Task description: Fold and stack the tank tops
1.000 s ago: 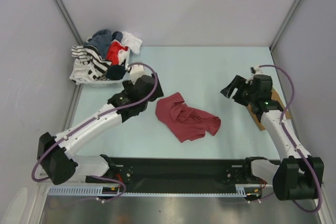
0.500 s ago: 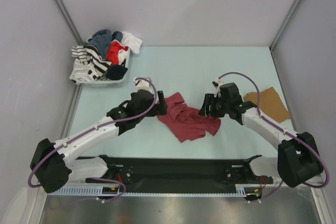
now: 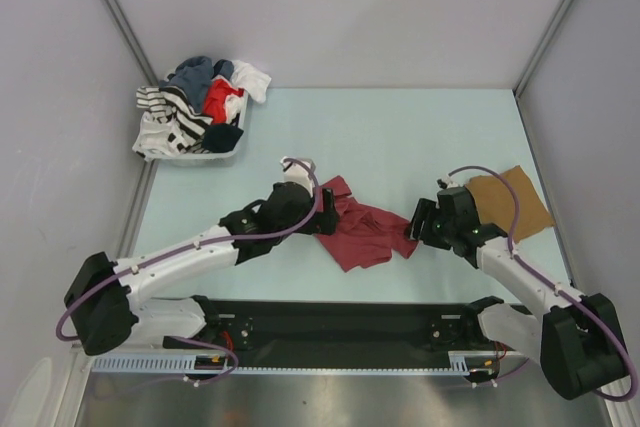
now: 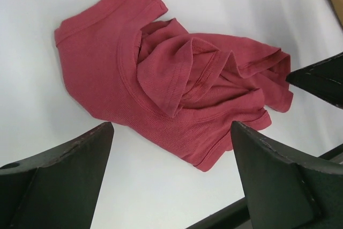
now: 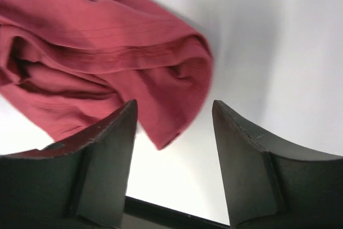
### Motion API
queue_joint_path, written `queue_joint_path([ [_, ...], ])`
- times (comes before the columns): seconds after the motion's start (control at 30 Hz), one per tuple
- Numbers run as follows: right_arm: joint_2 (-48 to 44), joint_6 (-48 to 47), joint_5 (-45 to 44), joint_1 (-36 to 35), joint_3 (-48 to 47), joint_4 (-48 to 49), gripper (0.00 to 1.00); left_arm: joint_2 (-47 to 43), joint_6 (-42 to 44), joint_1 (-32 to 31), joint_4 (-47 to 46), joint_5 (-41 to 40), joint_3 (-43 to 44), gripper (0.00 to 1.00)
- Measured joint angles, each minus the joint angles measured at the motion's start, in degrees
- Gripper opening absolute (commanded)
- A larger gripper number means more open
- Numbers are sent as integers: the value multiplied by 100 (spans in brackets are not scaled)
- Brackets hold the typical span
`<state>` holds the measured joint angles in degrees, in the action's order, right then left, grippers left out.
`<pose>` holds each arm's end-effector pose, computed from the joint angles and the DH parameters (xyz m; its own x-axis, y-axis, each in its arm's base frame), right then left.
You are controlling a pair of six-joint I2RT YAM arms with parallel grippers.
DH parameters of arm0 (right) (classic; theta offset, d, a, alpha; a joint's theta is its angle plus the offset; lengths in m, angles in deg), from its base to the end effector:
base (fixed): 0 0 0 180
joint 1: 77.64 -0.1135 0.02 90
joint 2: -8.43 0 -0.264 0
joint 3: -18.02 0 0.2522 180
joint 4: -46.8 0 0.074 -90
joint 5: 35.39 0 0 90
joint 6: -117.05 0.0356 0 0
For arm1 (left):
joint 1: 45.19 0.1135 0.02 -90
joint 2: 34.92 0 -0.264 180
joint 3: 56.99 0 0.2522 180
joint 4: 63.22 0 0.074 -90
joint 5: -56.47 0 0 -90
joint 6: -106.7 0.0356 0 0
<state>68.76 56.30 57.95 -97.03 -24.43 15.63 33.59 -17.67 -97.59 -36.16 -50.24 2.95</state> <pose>0.1890 0.0687 0.1827 -0.8011 0.2352 -0.5503 0.0275 0.9331 0.3586 0.1671 -0.2002 0.2586 -0.6413 -0.0535 -0.7654 0.3080 0.8957 -0.3206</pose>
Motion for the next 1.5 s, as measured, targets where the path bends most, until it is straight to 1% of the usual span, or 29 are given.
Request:
queue_joint_path([
  [0.03, -22, 66, -48, 11, 50, 0, 68, 98, -2, 0, -55, 22, 2, 97],
  [0.07, -20, 120, -109, 15, 96, -15, 71, 227, -2, 0, -109, 57, 4, 97],
  [0.13, 7, 221, -232, 28, 155, -57, 72, 511, -2, -15, -181, 101, 37, 97],
  [0.17, 22, 247, -275, 33, 168, -74, 69, 662, -2, -22, -197, 120, 66, 97],
  [0.23, 85, 317, -317, 46, 170, -68, 66, 988, 2, -33, -188, 166, 199, 91],
  [0.3, 197, 369, -319, 50, 170, -24, 62, 1300, 31, -37, -205, 199, 372, 81],
  [0.37, 339, 413, -313, 48, 170, 22, 57, 1552, 76, -42, -212, 201, 535, 77],
  [0.43, 459, 461, -295, 44, 170, 72, 53, 1755, 98, -42, -208, 184, 662, 72],
  [0.47, 498, 476, -282, 37, 170, 98, 47, 1840, 122, -44, -205, 168, 717, 69],
  [0.5, 529, 483, -267, 35, 170, 129, 42, 1899, 131, -44, -190, 133, 754, 60],
  [0.53, 564, 494, -249, 33, 170, 175, 35, 1967, 116, -44, -166, 66, 789, 54],
  [0.57, 597, 498, -243, 24, 170, 214, 24, 2015, 118, -42, -149, 24, 809, 46],
  [0.6, 636, 501, -247, 13, 168, 238, 20, 2063, 111, -39, -129, -9, 820, 19],
  [0.63, 669, 492, -243, 11, 157, 249, 18, 2098, 74, -28, -107, -28, 820, 2],
  [0.67, 717, 468, -269, 13, 131, 232, 13, 2118, 120, -7, -66, -63, 822, 0],
  [0.7, 754, 433, -319, 13, 85, 199, 11, 2131, 144, 26, 7, -85, 828, 0],
  [0.77, 787, 339, -452, 13, -103, 22, 7, 2127, 153, 105, 201, -175, 898, 0],
  [0.83, 791, 210, -656, 42, -457, -201, 6, 2087, 208, 258, 461, -275, 1056, 0],
  [0.87, 789, 153, -748, 74, -671, -299, 2, 2013, 256, 380, 592, -328, 1152, 0],
  [0.93, 776, 57, -852, 186, -1067, -407, 0, 1777, 350, 605, 789, -413, 1303, 0],
  [1.03, 691, -76, -920, 431, -1735, -597, 0, 1196, 496, 992, 1154, -448, 1655, 0],
  [1.1, 603, -166, -999, 503, -2155, -686, 0, 809, 608, 1191, 1375, -487, 2065, 0],
  [1.23, 177, -400, -1185, 376, -2750, -776, 0, 127, 741, 1279, 1606, -533, 2800, 0],
  [1.37, -566, -612, -1176, 247, -2791, -876, 1, -715, 754, 1268, 1797, -413, 2776, 0],
  [1.5, -1244, -767, -1019, 173, -2594, -1060, 1, -1220, 754, 1268, 2138, -369, 2564, 0],
])
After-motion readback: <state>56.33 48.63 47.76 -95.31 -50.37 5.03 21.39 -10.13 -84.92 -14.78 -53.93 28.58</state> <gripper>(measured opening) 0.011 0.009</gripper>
